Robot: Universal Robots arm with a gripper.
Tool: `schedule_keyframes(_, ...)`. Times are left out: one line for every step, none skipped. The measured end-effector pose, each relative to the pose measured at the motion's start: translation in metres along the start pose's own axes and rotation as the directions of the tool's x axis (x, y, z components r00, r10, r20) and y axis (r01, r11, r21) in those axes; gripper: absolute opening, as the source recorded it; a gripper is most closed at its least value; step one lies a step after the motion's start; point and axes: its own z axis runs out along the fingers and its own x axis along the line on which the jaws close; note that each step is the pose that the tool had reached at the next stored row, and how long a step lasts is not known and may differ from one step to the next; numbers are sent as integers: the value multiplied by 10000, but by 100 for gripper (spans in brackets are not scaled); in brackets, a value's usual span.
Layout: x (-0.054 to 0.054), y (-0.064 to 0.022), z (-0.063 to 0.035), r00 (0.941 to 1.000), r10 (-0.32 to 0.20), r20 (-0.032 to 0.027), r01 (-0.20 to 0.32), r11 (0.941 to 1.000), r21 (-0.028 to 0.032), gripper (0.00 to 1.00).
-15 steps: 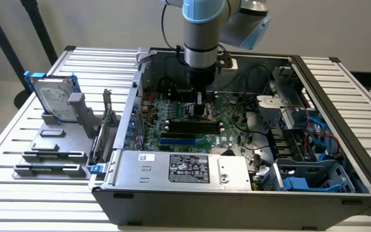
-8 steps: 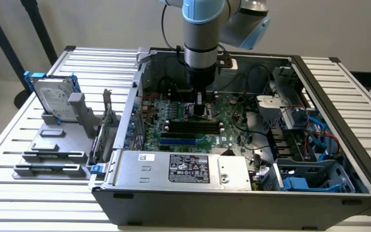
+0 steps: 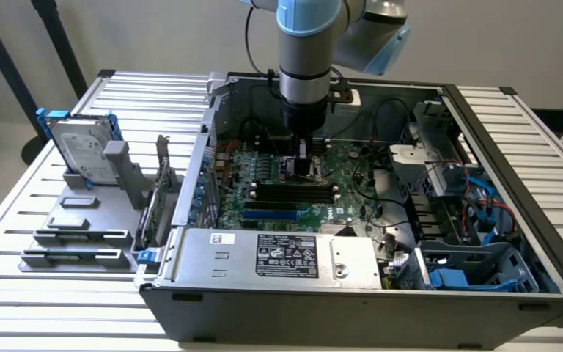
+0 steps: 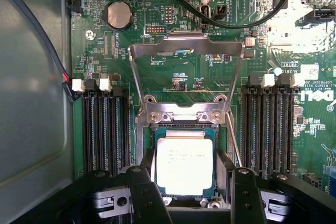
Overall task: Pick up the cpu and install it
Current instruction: 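Place the cpu into insertion slot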
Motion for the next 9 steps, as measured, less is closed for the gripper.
schedule_keyframes(1,0,2,10000,0,-4,0,10000,-1,56)
schedule_keyframes(0,1,1,10000,0,5,0,10000,-1,56)
schedule_keyframes(-1,0,0,10000,0,8,0,10000,1,62)
schedule_keyframes(-2,-1,-2,10000,-1,12,1,10000,4,62)
schedule_keyframes(-2,-1,-3,10000,-1,13,1,10000,5,62)
schedule_keyframes(-2,0,-4,10000,-1,13,0,10000,4,62)
schedule_keyframes(-2,0,-12,10000,0,16,0,10000,6,62)
schedule_keyframes(-1,1,-24,10000,0,14,0,10000,5,62)
schedule_keyframes(0,2,-41,10000,0,13,0,10000,4,62)
